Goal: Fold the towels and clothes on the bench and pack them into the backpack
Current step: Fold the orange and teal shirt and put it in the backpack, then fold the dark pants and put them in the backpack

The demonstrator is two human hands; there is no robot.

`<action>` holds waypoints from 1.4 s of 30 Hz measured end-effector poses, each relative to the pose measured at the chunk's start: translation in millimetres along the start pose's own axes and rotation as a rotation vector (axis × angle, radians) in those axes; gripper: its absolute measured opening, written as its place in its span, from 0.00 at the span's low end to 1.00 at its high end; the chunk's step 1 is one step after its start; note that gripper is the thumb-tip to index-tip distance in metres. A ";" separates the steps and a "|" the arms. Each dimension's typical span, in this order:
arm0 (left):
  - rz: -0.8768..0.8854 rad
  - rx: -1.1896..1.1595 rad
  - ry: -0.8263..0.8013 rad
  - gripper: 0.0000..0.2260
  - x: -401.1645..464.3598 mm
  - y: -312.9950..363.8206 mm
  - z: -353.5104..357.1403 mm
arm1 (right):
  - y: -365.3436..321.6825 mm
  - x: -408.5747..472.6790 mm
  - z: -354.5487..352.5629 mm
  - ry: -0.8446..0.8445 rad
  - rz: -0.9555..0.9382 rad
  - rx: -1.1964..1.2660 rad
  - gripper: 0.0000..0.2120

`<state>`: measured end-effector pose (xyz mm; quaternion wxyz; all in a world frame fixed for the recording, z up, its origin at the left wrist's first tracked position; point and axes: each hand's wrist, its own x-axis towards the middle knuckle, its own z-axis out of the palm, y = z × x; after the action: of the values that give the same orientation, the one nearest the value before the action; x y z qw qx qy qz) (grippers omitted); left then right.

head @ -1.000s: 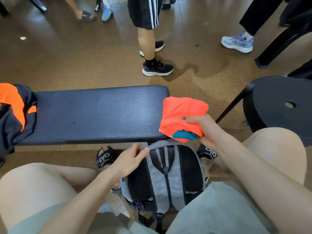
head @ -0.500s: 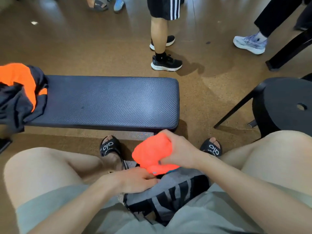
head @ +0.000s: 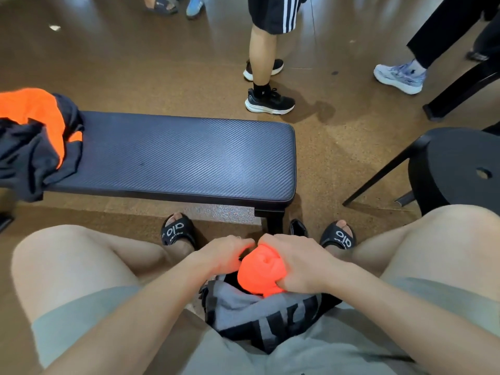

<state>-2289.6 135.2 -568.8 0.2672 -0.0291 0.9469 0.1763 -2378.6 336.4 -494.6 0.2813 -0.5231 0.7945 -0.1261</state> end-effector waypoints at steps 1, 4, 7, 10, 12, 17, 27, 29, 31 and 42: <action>-0.013 -0.012 0.029 0.06 0.2 -0.6 0.2 | -0.4 -2.1 -0.3 -0.002 0.016 0.015 0.22; -0.195 -0.201 0.206 0.09 -0.9 -9.6 -5.5 | -2.4 -5.2 1.1 -0.044 0.047 0.022 0.22; -0.318 -0.440 0.294 0.11 -7.9 -23.3 -18.7 | -8.6 2.2 6.8 -0.124 0.043 -0.065 0.24; -0.316 -0.480 0.346 0.12 -14.9 -26.3 -29.2 | -23.8 31.2 17.1 -0.104 0.053 -0.327 0.27; -0.293 -0.442 0.402 0.13 -16.6 -23.6 -36.2 | -30.9 56.0 29.7 -0.122 0.138 -0.455 0.30; -0.326 -0.427 0.535 0.14 -15.1 -27.9 -55.6 | -15.1 85.7 44.2 -0.323 0.301 -0.383 0.30; -0.291 -0.362 0.339 0.10 -11.6 -51.5 -91.0 | -29.4 112.7 -16.1 -0.280 0.194 -0.224 0.14; -0.329 -0.354 0.408 0.08 -20.0 -65.9 -110.2 | -45.5 132.8 -44.2 -0.113 0.154 -0.194 0.12; -0.392 -0.351 0.518 0.06 -31.7 -85.1 -131.5 | -64.2 156.2 -66.9 0.038 0.114 -0.151 0.12; -0.952 -0.253 0.822 0.34 -83.4 -251.8 -168.7 | -130.6 293.9 -89.5 0.171 0.007 0.181 0.16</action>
<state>-2264.3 -162.7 -471.9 -0.0742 -0.5431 0.8272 0.1232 -2417.6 7.8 -450.1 0.2589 -0.4801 0.8029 -0.2404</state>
